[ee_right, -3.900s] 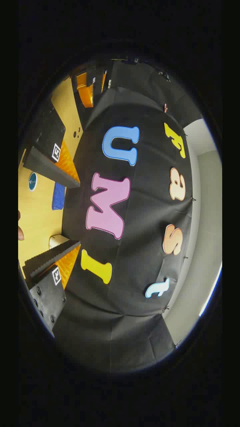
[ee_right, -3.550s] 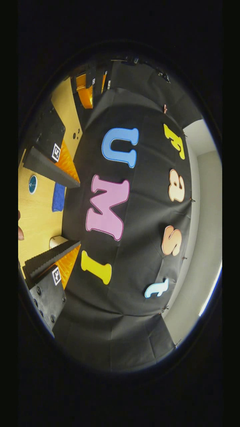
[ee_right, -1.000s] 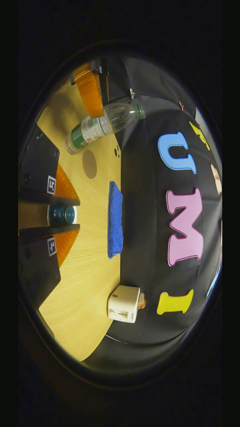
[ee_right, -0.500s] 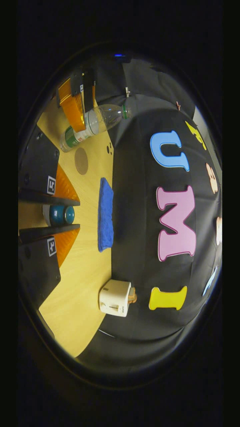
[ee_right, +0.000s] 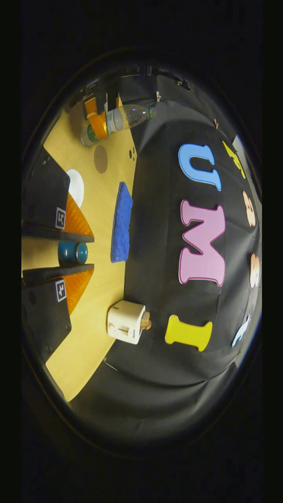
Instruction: Open the teacup lid with one hand, grasp the water bottle and pour water into the teacup with the other hand; after pouring, place the water bottle on the coaster and then close the teacup lid.
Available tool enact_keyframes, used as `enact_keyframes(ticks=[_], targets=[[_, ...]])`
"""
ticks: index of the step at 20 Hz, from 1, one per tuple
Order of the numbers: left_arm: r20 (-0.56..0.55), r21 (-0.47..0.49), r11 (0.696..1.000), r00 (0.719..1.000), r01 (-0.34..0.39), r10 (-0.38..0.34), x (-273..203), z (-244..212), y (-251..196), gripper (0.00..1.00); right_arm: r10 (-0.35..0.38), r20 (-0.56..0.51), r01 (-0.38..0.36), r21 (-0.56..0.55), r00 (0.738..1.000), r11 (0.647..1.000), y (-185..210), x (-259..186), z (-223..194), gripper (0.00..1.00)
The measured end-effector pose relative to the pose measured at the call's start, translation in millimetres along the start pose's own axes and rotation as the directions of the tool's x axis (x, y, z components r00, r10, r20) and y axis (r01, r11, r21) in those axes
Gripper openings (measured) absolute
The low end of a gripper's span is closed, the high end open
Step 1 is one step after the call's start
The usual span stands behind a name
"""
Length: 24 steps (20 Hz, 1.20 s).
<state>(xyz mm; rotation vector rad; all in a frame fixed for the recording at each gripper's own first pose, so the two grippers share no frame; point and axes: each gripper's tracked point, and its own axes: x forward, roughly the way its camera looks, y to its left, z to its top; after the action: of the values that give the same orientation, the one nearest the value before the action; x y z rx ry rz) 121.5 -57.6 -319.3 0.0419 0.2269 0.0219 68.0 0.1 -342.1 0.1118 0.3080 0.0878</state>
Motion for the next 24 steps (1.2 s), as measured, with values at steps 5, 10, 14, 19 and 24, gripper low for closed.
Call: enact_keyframes(ticks=[5, 10, 14, 19, 24], targets=[[-0.054, 0.128, 0.991, 0.997, -0.043, 0.050, -5.3, 0.9, 2.7, 0.78, -0.013, -0.003, 0.013, -0.005, 1.000, 1.000, -14.9, 0.3, -2.5, 0.31], [-0.140, 0.361, 0.932, 0.986, -0.039, 0.095, -5.5, 0.1, 8.7, 0.76, -0.028, 0.012, 0.028, 0.000, 1.000, 1.000, -30.1, -2.8, 8.3, 0.31], [-0.104, 0.629, 0.775, 0.981, -0.062, 0.164, -4.8, 9.8, 19.2, 0.75, -0.037, 0.023, 0.037, -0.022, 0.999, 0.999, -42.0, -7.0, 12.5, 0.31], [-0.070, 0.848, 0.529, 0.981, -0.036, 0.179, 0.0, 9.0, 11.2, 0.75, -0.052, 0.030, 0.052, -0.017, 0.998, 0.998, -53.7, -11.3, 7.2, 0.36], [-0.065, 0.928, 0.373, 0.981, -0.008, 0.183, 7.8, 3.2, -4.6, 0.75, -0.056, 0.027, 0.056, -0.009, 0.998, 0.998, -61.2, -18.0, -4.3, 0.31]])
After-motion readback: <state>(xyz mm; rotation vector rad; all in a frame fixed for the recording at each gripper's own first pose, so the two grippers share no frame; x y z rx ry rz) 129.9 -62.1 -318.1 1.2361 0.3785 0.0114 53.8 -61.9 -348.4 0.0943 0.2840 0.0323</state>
